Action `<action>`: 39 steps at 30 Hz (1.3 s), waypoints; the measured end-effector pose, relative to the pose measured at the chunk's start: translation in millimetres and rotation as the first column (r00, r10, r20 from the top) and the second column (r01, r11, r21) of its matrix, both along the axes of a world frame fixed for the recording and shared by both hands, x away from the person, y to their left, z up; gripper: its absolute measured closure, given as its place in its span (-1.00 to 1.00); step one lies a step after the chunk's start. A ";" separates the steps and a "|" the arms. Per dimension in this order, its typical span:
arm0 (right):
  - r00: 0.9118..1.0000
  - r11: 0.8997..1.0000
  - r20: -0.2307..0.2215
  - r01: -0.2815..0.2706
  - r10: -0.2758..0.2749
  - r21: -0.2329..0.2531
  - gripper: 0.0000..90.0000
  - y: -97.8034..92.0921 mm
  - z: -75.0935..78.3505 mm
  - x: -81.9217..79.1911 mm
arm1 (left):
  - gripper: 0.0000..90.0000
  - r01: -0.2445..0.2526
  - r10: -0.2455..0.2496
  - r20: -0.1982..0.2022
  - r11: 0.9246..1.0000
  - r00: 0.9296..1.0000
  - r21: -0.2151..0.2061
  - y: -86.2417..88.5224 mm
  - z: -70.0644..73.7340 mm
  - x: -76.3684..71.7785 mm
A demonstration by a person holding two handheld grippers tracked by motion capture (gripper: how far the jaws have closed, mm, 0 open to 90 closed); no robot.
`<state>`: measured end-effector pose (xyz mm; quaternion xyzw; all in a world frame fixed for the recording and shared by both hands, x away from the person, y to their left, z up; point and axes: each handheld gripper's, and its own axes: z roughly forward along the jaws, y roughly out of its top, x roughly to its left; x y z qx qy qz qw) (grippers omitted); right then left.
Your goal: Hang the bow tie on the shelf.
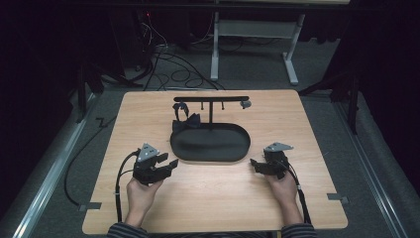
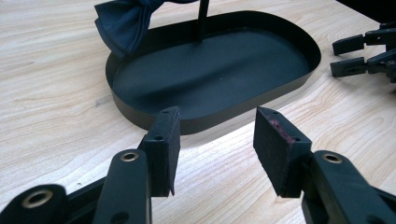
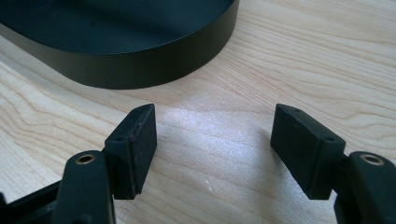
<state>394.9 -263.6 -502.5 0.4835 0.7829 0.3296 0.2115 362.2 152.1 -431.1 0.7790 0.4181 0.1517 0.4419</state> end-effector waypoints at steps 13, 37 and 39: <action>1.000 1.000 -0.001 0.000 0.000 0.003 -0.27 -0.1 0.0 -0.2 | 0.14 -0.006 0.005 -0.039 1.000 0.999 -0.025 -1.8 -17.3 -1.7; 1.000 1.000 -0.001 0.000 0.000 0.003 -0.27 0.0 0.0 -0.3 | 0.11 -0.056 0.056 -0.074 0.998 0.996 0.004 2.2 -46.2 -0.3; 1.000 1.000 -0.001 0.001 -0.001 0.003 -0.27 0.1 0.0 -0.3 | 0.11 -0.065 0.066 -0.075 0.998 0.995 0.014 1.6 -48.7 0.3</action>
